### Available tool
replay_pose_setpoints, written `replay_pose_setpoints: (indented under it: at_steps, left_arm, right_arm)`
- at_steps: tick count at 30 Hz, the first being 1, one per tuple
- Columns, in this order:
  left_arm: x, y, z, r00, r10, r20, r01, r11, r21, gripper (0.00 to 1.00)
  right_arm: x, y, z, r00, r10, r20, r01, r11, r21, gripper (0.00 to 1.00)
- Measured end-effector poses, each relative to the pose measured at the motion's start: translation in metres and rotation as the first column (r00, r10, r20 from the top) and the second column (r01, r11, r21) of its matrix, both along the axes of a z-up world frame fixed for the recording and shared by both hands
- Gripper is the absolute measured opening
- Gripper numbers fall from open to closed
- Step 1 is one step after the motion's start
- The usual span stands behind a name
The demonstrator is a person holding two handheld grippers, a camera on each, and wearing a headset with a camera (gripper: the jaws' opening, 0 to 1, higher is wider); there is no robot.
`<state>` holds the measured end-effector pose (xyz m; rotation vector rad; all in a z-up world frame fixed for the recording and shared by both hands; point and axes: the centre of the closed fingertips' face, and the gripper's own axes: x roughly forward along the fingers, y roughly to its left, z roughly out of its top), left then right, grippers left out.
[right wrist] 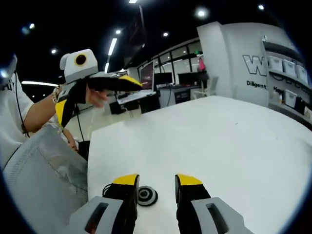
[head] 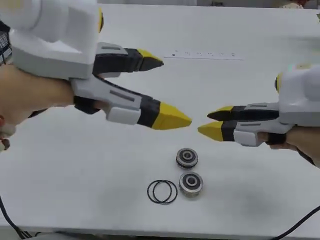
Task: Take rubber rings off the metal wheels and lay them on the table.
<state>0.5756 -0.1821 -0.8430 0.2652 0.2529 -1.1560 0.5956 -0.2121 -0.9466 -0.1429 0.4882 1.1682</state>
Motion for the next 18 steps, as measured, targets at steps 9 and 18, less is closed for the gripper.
replay_pose_setpoints:
  at_steps: [9,18]
  left_arm:
    - [0.018,-0.019,-0.048,0.999,0.035,0.019,-0.034,0.999,-0.027,0.66]
    - [0.009,-0.014,-0.102,0.993,0.049,-0.110,-0.050,0.999,-0.002,0.54]
  right_arm:
    - [-0.013,-0.001,-0.030,0.998,0.066,-0.018,-0.067,0.994,-0.088,0.25]
    - [-0.023,0.003,-0.050,0.993,0.112,-0.033,-0.116,0.983,-0.143,0.24]
